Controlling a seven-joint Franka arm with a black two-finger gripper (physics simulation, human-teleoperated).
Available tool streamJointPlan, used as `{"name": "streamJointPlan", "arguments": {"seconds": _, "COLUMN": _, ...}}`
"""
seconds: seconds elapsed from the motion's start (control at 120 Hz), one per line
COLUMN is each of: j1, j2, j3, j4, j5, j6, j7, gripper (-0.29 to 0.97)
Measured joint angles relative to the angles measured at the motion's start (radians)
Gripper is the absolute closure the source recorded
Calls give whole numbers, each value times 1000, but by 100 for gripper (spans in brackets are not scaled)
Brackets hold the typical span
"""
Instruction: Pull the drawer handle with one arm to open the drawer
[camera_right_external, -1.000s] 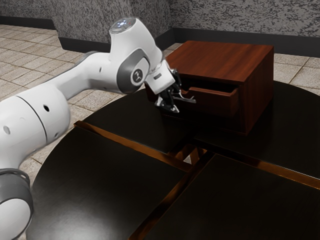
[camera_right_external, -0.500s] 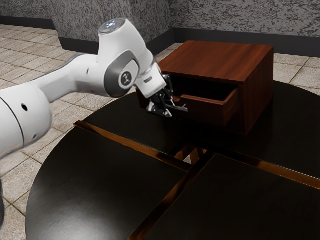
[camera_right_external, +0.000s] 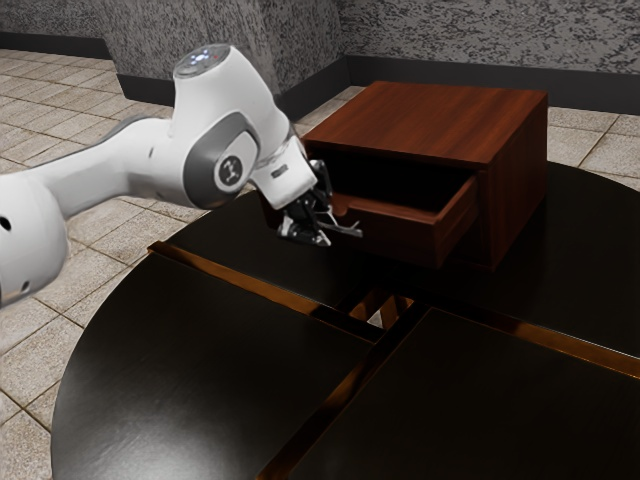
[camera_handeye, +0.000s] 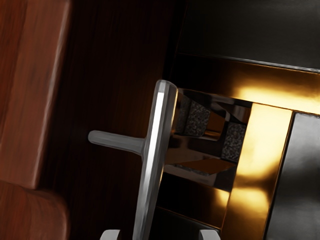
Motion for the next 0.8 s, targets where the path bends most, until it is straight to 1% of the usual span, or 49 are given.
{"name": "streamJointPlan", "arguments": {"seconds": 0.308, "j1": 0, "j2": -54, "j3": 0, "j4": -65, "j5": 0, "j6": 20, "j7": -12, "gripper": 56}}
{"name": "streamJointPlan", "arguments": {"seconds": 0.692, "j1": 1, "j2": -84, "j3": -3, "j4": -108, "j5": 0, "j6": 35, "j7": -25, "gripper": 56}}
{"name": "streamJointPlan", "arguments": {"seconds": 0.8, "j1": 1, "j2": -115, "j3": -3, "j4": -142, "j5": 0, "j6": 40, "j7": -28, "gripper": 56}}
